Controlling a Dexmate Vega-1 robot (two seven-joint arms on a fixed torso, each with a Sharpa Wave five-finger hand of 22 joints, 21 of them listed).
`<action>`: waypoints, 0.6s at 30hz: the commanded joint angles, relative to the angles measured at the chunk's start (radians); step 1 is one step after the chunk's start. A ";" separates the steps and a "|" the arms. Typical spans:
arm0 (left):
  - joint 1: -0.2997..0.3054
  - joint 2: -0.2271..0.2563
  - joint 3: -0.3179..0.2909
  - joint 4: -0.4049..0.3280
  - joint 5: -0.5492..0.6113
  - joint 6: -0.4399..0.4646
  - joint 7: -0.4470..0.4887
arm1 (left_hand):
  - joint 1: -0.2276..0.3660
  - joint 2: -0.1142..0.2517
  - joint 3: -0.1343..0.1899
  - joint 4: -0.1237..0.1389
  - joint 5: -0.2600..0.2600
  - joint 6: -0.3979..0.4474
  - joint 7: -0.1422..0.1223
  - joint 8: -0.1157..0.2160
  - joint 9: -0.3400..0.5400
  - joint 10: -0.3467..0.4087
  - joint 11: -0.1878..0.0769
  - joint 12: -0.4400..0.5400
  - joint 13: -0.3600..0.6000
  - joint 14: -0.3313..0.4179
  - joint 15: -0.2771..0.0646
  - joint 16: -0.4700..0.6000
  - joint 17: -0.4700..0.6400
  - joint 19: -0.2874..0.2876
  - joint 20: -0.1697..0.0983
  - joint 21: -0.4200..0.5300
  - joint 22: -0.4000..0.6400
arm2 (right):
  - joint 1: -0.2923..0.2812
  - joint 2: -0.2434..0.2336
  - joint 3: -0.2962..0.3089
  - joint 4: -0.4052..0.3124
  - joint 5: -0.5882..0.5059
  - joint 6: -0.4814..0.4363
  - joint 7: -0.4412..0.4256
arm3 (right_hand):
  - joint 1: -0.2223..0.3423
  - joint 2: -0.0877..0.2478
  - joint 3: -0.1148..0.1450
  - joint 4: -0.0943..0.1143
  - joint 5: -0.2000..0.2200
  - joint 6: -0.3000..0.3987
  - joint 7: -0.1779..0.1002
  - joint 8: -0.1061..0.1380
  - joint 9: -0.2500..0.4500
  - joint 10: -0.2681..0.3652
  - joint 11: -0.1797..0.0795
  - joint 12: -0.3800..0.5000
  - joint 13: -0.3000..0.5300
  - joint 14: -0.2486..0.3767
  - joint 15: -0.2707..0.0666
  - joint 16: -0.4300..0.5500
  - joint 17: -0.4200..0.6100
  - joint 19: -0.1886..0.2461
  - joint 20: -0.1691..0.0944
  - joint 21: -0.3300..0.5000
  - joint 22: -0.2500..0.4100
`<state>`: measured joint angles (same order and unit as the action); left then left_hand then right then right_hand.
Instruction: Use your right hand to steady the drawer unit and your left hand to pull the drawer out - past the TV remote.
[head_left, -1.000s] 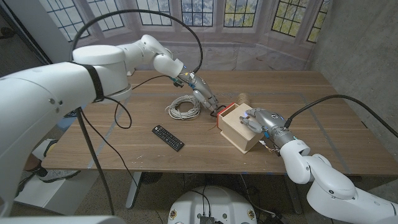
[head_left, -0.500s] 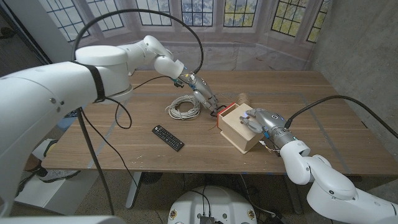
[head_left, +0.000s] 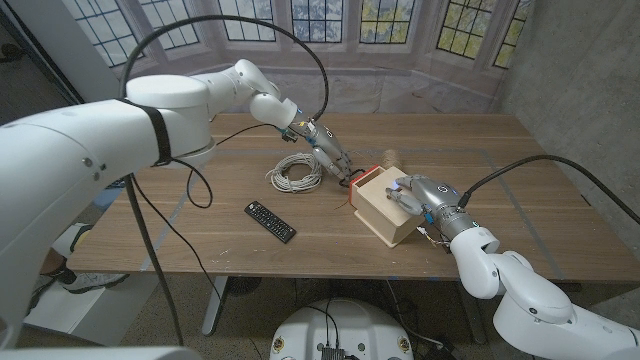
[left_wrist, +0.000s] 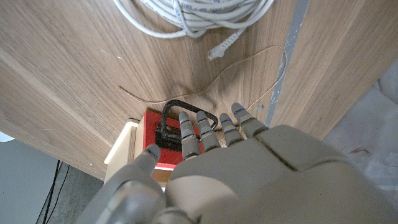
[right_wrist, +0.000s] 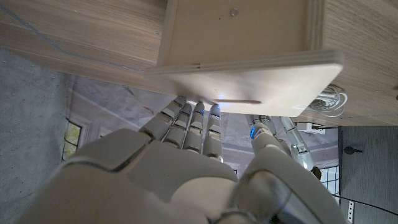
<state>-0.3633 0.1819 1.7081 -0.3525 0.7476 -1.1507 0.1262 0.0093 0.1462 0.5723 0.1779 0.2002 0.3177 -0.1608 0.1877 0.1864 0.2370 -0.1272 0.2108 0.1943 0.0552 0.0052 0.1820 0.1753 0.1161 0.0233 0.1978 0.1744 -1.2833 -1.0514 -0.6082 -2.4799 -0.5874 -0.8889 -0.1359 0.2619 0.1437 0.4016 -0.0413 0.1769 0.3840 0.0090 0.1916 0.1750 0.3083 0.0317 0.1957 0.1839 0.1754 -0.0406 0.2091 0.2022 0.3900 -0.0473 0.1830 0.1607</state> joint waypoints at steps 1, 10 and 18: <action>-0.018 -0.013 0.036 0.003 0.056 0.004 0.105 | 0.000 0.008 -0.005 0.002 0.008 -0.005 0.002 0.001 0.003 0.000 -0.009 -0.003 0.003 -0.004 -0.001 0.000 0.002 0.000 0.002 0.002 0.004 | -0.005 0.002 -0.007 -0.005 0.007 -0.011 -0.018 | -0.006 0.002 0.004 -0.003 0.005 0.007 0.001 -0.003 0.005 0.010 -0.002 -0.003 0.002 0.010 0.000 -0.001 0.006 0.008 -0.009 0.004 0.006; -0.031 -0.028 0.066 0.007 0.107 -0.002 0.172 | 0.000 0.008 -0.005 0.003 0.008 -0.007 0.003 0.001 0.003 -0.002 -0.009 -0.004 0.003 -0.007 -0.005 0.000 0.002 0.001 -0.001 0.003 0.004 | -0.018 0.003 0.000 -0.008 0.023 -0.014 -0.038 | -0.007 0.002 0.004 -0.003 0.005 0.007 0.000 -0.003 0.005 0.010 -0.002 -0.003 0.002 0.010 0.000 -0.001 0.006 0.008 -0.009 0.004 0.006; -0.023 -0.036 0.080 0.010 0.135 0.013 0.210 | 0.000 0.009 -0.006 0.003 0.008 -0.021 -0.004 -0.004 0.003 -0.015 -0.018 -0.008 0.003 -0.011 -0.005 -0.001 0.003 0.002 -0.002 0.003 0.004 | -0.029 -0.006 0.008 -0.008 0.037 -0.002 -0.055 | -0.009 0.002 0.004 -0.003 0.005 0.007 0.000 -0.003 0.005 0.011 -0.002 -0.003 0.002 0.010 -0.001 -0.001 0.006 0.008 -0.009 0.004 0.006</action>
<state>-0.3871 0.1585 1.7644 -0.3462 0.8378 -1.1481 0.2747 0.0093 0.1461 0.5680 0.1822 0.2002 0.3033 -0.1608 0.1877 0.1864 0.2263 -0.1379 0.2069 0.1944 0.0498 -0.0002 0.1820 0.1753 0.1161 0.0233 0.1978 0.1743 -1.2990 -1.0534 -0.6073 -2.4857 -0.5658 -0.8948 -0.1700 0.2620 0.1438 0.4016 -0.0413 0.1769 0.3840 0.0090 0.1916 0.1750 0.3083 0.0317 0.1918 0.1838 0.1753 -0.0406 0.2091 0.2073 0.3883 -0.0457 0.1800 0.1606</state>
